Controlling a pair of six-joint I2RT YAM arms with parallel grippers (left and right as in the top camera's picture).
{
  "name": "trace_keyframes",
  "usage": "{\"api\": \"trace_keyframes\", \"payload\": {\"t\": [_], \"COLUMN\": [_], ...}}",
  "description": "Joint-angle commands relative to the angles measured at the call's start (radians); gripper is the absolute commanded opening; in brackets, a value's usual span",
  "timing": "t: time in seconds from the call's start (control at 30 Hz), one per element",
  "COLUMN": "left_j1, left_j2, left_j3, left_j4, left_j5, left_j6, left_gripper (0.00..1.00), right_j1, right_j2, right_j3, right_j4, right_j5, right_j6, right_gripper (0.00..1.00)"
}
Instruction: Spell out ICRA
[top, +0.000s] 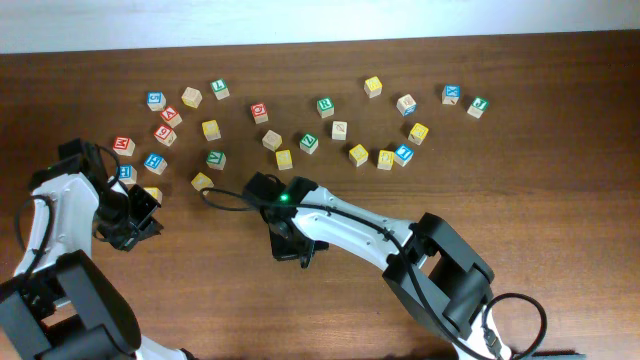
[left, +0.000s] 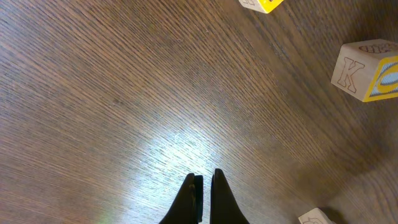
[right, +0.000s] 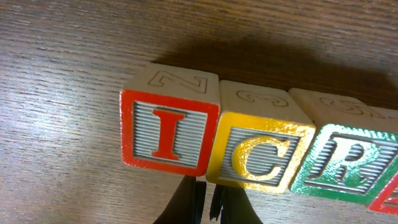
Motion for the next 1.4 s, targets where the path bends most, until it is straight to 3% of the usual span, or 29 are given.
{"api": "trace_keyframes", "payload": {"t": [0.0,0.67,0.87,1.07,1.17,1.37], "left_j1": [0.002,-0.030,-0.176,-0.406,-0.499,-0.601], "left_j2": [-0.021,-0.021,-0.014,-0.009,-0.009,0.001], "left_j3": [0.002,0.002,0.002,-0.033,-0.056,-0.082], "left_j4": [0.001,0.009,0.014,0.039,0.061,0.111], "left_j5": [0.015,0.014,-0.012,-0.012,-0.012,-0.011], "left_j6": [-0.009,-0.008,0.010,0.010,0.010,0.009], "left_gripper": [0.00,0.00,0.00,0.00,0.00,0.00], "right_j1": [0.003,0.003,-0.026,-0.275,-0.363,-0.413], "right_j2": [0.018,0.013,-0.117,-0.205,-0.205,-0.205], "right_j3": [-0.010,-0.009,-0.003,-0.013,-0.063,-0.280], "right_j4": [0.004,-0.001,-0.129,-0.278,-0.257,0.031], "right_j5": [0.032,-0.005,-0.008,-0.007,-0.007,-0.195], "right_j6": [0.003,-0.017,-0.031,-0.199,-0.207,-0.253], "right_gripper": [0.04,0.04,0.04,0.04,0.04,0.04]}}
